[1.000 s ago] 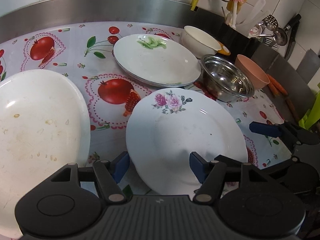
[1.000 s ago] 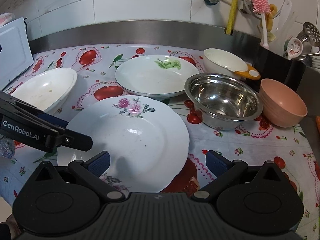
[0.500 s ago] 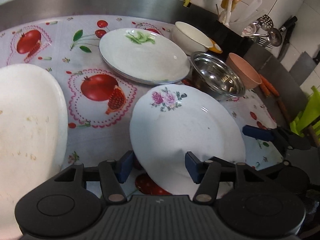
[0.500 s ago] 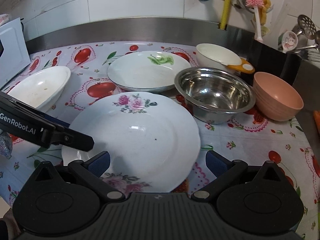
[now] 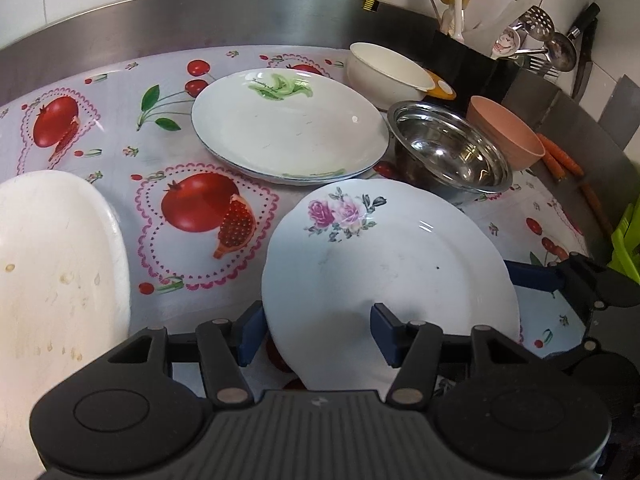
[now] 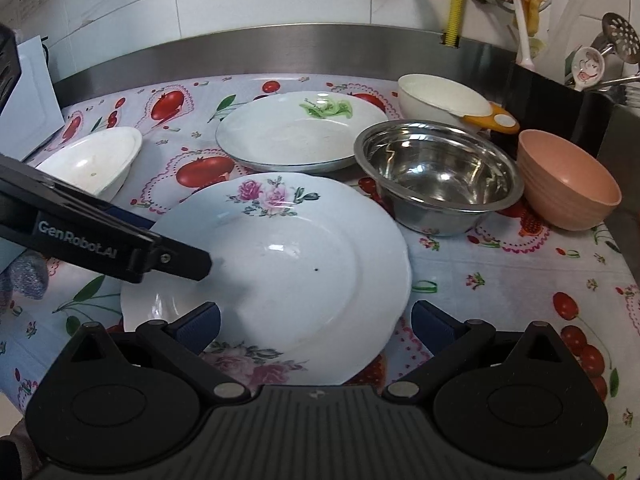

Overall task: Organize plates and bowls
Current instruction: 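Lift the pink-flower plate with both grippers and lower it onto the oval dish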

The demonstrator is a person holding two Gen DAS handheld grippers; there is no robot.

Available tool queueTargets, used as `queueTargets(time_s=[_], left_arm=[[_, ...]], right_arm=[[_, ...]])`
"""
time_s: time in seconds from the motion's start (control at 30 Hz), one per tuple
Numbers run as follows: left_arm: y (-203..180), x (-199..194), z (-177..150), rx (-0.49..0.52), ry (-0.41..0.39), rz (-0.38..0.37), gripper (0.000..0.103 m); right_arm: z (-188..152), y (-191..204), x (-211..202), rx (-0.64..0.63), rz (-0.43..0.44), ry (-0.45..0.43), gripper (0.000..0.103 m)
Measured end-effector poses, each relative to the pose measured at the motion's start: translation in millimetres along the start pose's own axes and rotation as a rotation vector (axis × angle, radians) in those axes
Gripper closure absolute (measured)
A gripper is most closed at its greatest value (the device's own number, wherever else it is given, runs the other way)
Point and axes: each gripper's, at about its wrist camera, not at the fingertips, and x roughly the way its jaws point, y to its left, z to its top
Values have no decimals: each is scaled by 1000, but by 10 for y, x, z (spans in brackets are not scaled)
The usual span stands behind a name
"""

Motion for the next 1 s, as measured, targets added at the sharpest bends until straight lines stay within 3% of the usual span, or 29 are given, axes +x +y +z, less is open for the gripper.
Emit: queueTargets(time_s=[0.3,0.57,1.0], left_arm=[[-24,-9,-21,40,-7,-6,0],[29,-103,-72,18,-14,-24,0],[204,-544,-70,-29,-100,-25,0]], right_arm=[[-10,51,9,10,3,-6,96],[-3,104,-76,3,-3,-27,96],[172,348,-298,-44,2,-100,96]])
